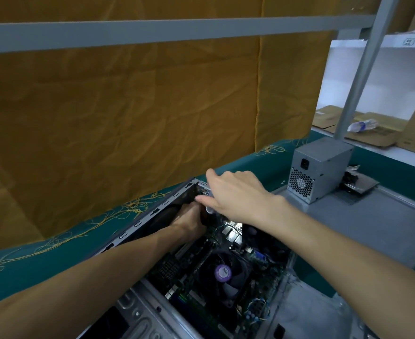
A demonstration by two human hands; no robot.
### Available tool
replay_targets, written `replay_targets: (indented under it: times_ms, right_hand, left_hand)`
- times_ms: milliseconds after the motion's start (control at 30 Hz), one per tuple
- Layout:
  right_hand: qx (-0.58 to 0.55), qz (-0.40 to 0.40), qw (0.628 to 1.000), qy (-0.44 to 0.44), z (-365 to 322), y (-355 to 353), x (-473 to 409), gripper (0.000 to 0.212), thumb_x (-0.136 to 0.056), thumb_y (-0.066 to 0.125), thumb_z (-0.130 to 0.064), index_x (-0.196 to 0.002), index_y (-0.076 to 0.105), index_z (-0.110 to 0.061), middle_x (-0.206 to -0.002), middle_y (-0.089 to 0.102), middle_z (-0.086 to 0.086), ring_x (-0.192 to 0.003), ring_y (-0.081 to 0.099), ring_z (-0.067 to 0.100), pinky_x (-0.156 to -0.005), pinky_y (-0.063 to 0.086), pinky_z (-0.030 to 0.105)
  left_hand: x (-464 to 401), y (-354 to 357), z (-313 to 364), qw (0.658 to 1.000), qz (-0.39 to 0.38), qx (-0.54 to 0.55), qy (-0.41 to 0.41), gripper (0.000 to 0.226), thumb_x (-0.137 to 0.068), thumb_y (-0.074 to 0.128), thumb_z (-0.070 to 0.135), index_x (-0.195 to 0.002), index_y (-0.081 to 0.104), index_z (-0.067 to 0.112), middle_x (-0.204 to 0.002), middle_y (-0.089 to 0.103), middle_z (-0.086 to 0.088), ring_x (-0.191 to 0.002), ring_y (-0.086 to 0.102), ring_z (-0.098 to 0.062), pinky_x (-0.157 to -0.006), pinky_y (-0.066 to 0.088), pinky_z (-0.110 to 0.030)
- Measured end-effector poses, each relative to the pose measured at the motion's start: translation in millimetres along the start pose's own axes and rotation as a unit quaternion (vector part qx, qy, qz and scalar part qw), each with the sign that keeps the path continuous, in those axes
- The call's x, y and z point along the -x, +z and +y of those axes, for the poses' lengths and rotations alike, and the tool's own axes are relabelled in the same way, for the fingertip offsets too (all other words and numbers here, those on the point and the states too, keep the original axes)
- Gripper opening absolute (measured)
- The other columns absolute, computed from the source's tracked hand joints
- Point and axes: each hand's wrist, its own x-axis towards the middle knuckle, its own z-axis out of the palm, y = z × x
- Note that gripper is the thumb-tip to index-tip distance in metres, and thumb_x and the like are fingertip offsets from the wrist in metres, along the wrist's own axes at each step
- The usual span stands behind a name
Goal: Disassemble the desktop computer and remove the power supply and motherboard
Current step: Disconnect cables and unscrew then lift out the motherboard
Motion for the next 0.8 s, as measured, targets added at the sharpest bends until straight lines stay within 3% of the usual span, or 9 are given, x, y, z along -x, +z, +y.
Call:
replay_targets:
  times_ms: [67, 133, 300, 400, 433, 600, 667, 733, 800]
  right_hand:
    - [-0.093, -0.029, 0.995, -0.018, 3.4, 0.5, -0.7, 0.025, -0.101, 0.057, -0.036, -0.108, 0.041, -0.018, -0.096, 0.051, 0.002, -0.085, 0.058, 0.032, -0.062, 0.034, 0.037]
    - [-0.152, -0.061, 0.986, -0.039, 4.2, -3.0, 1.8, 0.033, -0.093, 0.064, -0.019, -0.117, 0.041, -0.021, -0.108, 0.046, 0.002, -0.093, 0.054, 0.028, -0.069, 0.037, 0.036]
    - [0.010, 0.009, 1.000, -0.010, -10.2, -0.1, 2.4, 0.041, -0.101, 0.047, -0.058, -0.103, 0.034, -0.019, -0.096, 0.057, 0.006, -0.088, 0.065, 0.033, -0.064, 0.033, 0.039]
    - [-0.099, -0.040, 0.994, -0.018, -0.9, -1.4, 0.5, 0.021, -0.097, 0.058, -0.025, -0.111, 0.042, -0.020, -0.105, 0.051, 0.004, -0.091, 0.063, 0.032, -0.065, 0.038, 0.039]
    - [-0.132, -0.066, 0.989, -0.023, 2.7, -2.9, 1.1, 0.029, -0.092, 0.060, -0.017, -0.115, 0.042, -0.022, -0.105, 0.045, 0.002, -0.091, 0.060, 0.031, -0.065, 0.040, 0.040]
    - [0.017, 0.003, 1.000, 0.008, -6.5, -2.6, 1.5, 0.041, -0.099, 0.054, -0.051, -0.115, 0.038, -0.017, -0.100, 0.054, 0.006, -0.088, 0.065, 0.035, -0.062, 0.032, 0.038]
    - [-0.044, -0.018, 0.999, -0.005, -4.7, -0.5, -0.2, 0.029, -0.099, 0.059, -0.033, -0.116, 0.042, -0.017, -0.109, 0.054, 0.006, -0.093, 0.064, 0.035, -0.062, 0.032, 0.037]
    - [-0.151, -0.072, 0.986, -0.025, 0.7, -3.1, 1.5, 0.038, -0.089, 0.063, -0.010, -0.119, 0.042, -0.022, -0.109, 0.044, 0.001, -0.095, 0.055, 0.027, -0.057, 0.032, 0.032]
    - [-0.152, -0.075, 0.985, -0.016, -2.1, -4.3, 3.0, 0.046, -0.087, 0.067, -0.014, -0.121, 0.038, -0.021, -0.110, 0.041, 0.002, -0.098, 0.053, 0.028, -0.058, 0.034, 0.031]
  left_hand:
    - [-0.8, -0.4, -0.5, 1.000, -0.002, -0.003, -0.001, 0.016, -0.086, 0.067, 0.014, -0.101, 0.064, 0.011, -0.097, 0.068, -0.007, -0.083, 0.066, -0.023, -0.059, 0.045, -0.024]
    - [-2.6, -1.2, -0.6, 1.000, -0.008, -0.009, 0.008, 0.008, -0.086, 0.064, 0.013, -0.094, 0.062, 0.011, -0.091, 0.065, -0.006, -0.073, 0.060, -0.019, -0.051, 0.038, -0.022]
    - [-2.0, -0.7, -0.2, 1.000, -0.016, -0.013, 0.018, 0.019, -0.092, 0.060, 0.015, -0.110, 0.061, 0.012, -0.106, 0.064, -0.006, -0.093, 0.062, -0.023, -0.076, 0.050, -0.036]
    - [-2.3, -1.3, 0.0, 1.000, -0.011, -0.001, 0.000, 0.011, -0.088, 0.066, 0.017, -0.097, 0.063, 0.013, -0.097, 0.067, -0.007, -0.080, 0.061, -0.022, -0.066, 0.044, -0.029]
    - [-2.5, -2.0, 0.2, 1.000, -0.013, -0.001, -0.006, 0.008, -0.087, 0.066, 0.017, -0.093, 0.062, 0.013, -0.094, 0.067, -0.007, -0.078, 0.061, -0.022, -0.064, 0.043, -0.029]
    - [-0.7, -2.2, 1.3, 1.000, -0.013, -0.001, -0.009, 0.007, -0.088, 0.065, 0.015, -0.091, 0.059, 0.013, -0.101, 0.069, -0.010, -0.089, 0.067, -0.027, -0.065, 0.044, -0.028]
    - [-0.5, -3.2, 2.0, 1.000, -0.011, 0.002, -0.011, 0.011, -0.087, 0.067, 0.017, -0.095, 0.064, 0.010, -0.099, 0.070, -0.010, -0.088, 0.068, -0.028, -0.065, 0.047, -0.030]
    - [-1.1, -4.6, 3.0, 1.000, -0.018, 0.004, -0.007, 0.005, -0.086, 0.065, 0.013, -0.090, 0.063, 0.011, -0.093, 0.069, -0.009, -0.081, 0.066, -0.026, -0.063, 0.047, -0.031]
    - [-1.8, -4.4, 2.5, 1.000, -0.021, 0.001, -0.005, 0.008, -0.086, 0.063, 0.009, -0.080, 0.059, 0.012, -0.088, 0.066, -0.009, -0.074, 0.062, -0.023, -0.059, 0.044, -0.030]
